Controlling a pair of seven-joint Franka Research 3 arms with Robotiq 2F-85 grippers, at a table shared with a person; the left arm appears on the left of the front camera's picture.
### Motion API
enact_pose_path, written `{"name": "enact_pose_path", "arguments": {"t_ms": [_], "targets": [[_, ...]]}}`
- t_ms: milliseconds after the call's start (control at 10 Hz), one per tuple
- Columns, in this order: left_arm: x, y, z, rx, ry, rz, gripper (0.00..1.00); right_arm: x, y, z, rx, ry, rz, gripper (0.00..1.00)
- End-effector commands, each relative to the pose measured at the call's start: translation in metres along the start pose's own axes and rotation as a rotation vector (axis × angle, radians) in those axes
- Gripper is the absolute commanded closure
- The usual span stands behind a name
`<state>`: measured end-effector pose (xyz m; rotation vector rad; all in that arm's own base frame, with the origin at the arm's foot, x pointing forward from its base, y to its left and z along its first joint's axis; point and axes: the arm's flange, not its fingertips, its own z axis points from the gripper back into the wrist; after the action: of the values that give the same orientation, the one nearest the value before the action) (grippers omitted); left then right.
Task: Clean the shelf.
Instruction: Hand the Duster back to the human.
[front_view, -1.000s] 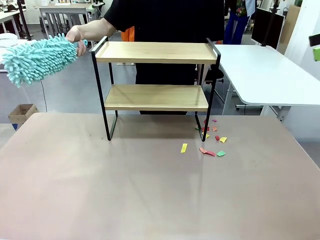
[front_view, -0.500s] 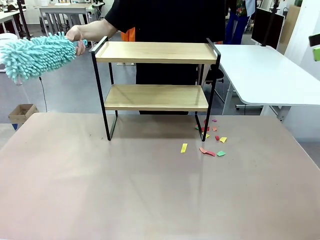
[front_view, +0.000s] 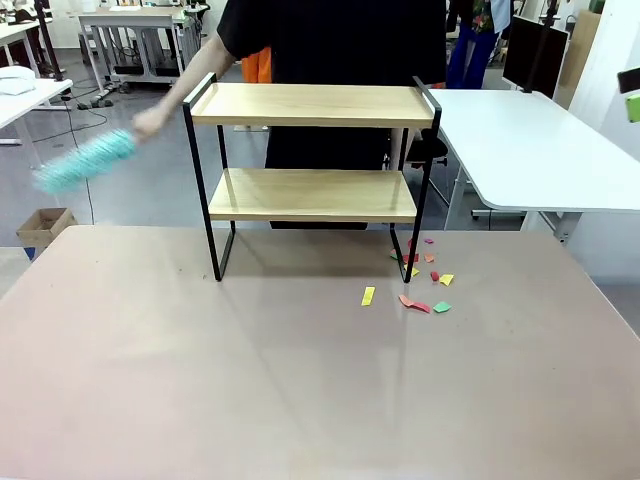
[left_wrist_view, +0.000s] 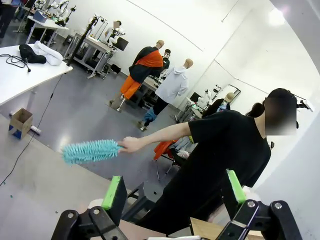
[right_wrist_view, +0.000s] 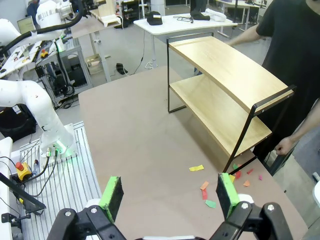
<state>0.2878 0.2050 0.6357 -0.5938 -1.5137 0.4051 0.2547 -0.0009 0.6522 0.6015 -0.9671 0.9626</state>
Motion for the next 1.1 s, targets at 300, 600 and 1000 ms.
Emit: {"name": "enact_pose_path", "arguments": {"t_ms": [300, 600, 1000], "targets": [[-0.0022, 0.0016, 0.0012, -0.003, -0.015, 0.003, 0.00, 0.0019, -0.0007, 0.0002, 0.006, -0.008, 0.008, 0.00], [-0.0022, 0.0016, 0.0012, -0.003, -0.015, 0.003, 0.00, 0.0019, -0.0007, 0.0002, 0.006, -0.008, 0.008, 0.00], [-0.0022, 0.0016, 0.0012, -0.003, -0.015, 0.003, 0.00, 0.0019, -0.0007, 0.0002, 0.006, -0.008, 0.008, 0.00]]}}
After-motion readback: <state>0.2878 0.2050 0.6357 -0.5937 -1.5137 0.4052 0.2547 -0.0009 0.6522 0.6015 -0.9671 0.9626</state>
